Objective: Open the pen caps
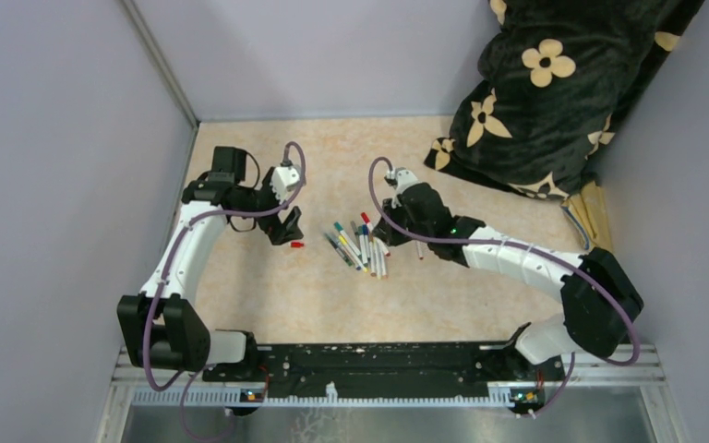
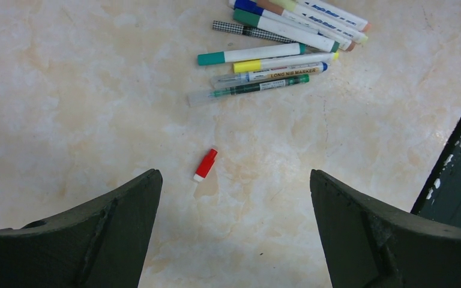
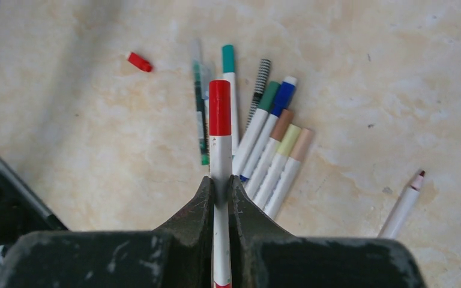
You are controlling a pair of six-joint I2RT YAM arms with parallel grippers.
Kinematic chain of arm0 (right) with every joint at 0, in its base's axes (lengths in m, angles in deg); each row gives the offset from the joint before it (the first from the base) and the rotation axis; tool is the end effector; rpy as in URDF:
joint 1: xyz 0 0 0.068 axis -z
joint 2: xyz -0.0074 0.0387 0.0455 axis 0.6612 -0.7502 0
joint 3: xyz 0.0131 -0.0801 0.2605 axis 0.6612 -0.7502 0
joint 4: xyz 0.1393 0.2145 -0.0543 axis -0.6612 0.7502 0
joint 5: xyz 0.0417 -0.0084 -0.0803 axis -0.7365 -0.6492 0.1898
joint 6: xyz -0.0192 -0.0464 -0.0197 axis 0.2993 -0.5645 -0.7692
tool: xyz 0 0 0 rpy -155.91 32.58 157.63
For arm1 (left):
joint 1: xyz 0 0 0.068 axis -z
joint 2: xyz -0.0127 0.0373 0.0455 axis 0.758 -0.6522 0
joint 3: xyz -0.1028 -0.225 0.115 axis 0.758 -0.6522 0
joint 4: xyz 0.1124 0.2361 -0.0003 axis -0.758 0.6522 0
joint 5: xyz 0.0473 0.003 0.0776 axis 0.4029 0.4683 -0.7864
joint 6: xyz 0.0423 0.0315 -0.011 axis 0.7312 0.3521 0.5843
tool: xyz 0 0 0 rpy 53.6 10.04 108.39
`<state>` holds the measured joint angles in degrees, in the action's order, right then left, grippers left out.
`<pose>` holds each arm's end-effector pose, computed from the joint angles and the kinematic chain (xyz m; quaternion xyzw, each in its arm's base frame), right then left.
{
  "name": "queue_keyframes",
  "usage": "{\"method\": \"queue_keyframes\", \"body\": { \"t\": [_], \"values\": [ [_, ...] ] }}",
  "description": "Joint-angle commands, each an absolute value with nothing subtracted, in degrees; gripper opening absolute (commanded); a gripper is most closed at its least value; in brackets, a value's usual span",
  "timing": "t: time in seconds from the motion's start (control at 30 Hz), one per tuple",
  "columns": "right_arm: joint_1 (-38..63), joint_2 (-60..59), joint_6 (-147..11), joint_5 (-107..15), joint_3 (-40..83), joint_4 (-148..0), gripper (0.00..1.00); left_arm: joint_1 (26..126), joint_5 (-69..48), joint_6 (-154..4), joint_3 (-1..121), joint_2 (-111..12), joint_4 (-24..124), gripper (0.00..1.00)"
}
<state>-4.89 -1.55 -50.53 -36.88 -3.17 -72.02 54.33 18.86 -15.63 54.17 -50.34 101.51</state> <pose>0.2191 0.2279 0.2400 -0.1627 0.8663 0.2627 0.3925 0.2576 -0.0446 0.2984 0.4814 0.7802 -0.2008 0.3452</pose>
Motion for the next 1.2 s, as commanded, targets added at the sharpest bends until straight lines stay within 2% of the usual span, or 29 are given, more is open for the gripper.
{"method": "queue_keyframes", "body": {
  "t": [0.0,0.3,0.57,1.17],
  "values": [
    [-3.1,-0.9,-51.4,-51.4,2.3,-68.4,0.00,54.0,26.1,-9.4,52.6,-49.6,105.0,0.99],
    [-2.8,-9.8,-53.4,-73.9,10.9,-66.3,0.00,55.0,34.9,-0.6,51.0,-48.8,109.1,0.99],
    [-2.9,-15.3,-51.0,-84.0,14.5,-69.1,0.00,56.6,35.7,-0.6,51.0,-48.5,109.0,0.98],
    [-2.9,-18.6,-50.3,-89.1,17.2,-68.8,0.00,59.8,36.0,1.2,51.4,-48.4,109.5,0.98]
  ]
}}
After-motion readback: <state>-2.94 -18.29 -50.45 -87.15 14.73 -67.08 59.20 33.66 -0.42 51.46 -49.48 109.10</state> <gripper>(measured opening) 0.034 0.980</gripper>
